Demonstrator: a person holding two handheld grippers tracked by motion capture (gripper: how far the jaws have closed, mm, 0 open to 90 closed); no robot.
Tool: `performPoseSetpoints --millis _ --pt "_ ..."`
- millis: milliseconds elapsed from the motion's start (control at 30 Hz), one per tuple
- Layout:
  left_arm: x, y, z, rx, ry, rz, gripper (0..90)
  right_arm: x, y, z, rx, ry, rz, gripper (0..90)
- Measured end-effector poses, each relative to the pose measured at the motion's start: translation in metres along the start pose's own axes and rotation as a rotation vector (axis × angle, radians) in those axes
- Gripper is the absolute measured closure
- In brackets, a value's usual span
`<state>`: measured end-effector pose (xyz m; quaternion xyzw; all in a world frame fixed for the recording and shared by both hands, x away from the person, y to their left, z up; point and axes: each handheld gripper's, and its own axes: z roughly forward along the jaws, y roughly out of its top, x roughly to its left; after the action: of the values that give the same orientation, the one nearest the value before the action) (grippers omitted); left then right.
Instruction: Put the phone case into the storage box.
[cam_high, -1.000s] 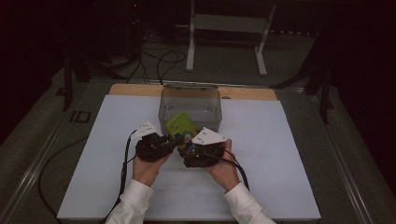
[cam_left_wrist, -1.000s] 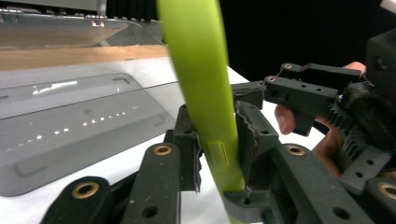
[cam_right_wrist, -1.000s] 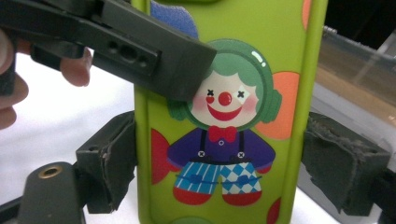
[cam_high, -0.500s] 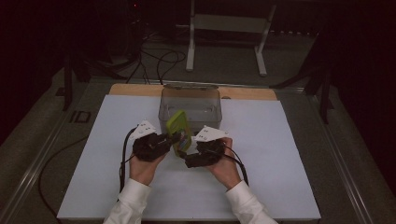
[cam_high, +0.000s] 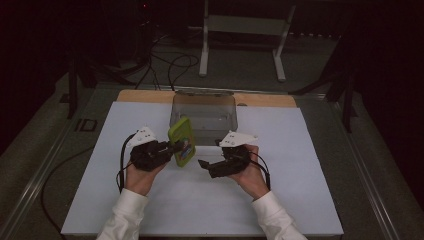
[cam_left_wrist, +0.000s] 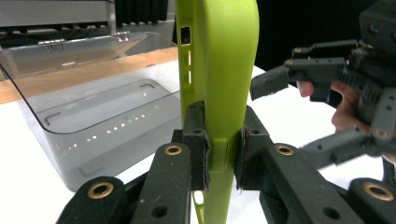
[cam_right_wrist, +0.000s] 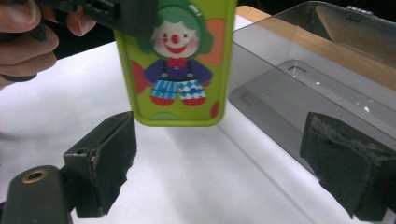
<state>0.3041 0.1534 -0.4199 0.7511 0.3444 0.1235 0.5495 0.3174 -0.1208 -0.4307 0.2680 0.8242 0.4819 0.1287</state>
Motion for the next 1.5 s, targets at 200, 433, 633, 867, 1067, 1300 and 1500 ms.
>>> performPoseSetpoints --millis 200,433,633,867,1067,1300,1500 --pt "0.004 0.0 -0.005 0.011 -0.019 0.019 78.1 -0.01 0.0 -0.007 -0.022 0.036 0.04 10.8" --pt "0.007 -0.001 -0.008 0.014 -0.044 0.027 78.0 -0.014 0.0 -0.008 -0.031 0.057 0.065 10.0" --pt "0.008 -0.001 -0.011 0.025 -0.059 0.049 78.1 -0.014 0.0 -0.008 -0.033 0.067 0.053 9.8" --pt "0.008 -0.001 -0.013 0.037 -0.093 0.073 78.1 -0.012 0.001 -0.006 -0.023 0.084 0.046 9.7" --pt "0.005 -0.001 -0.014 0.049 -0.121 0.083 78.1 -0.01 0.001 -0.005 -0.022 0.092 0.049 9.6" --pt "0.002 -0.001 -0.016 0.049 -0.164 0.097 78.1 -0.01 0.002 -0.006 -0.038 0.104 0.052 9.7" --pt "-0.002 0.0 -0.016 0.053 -0.182 0.105 78.1 -0.009 0.002 -0.005 -0.029 0.1 0.039 9.8"
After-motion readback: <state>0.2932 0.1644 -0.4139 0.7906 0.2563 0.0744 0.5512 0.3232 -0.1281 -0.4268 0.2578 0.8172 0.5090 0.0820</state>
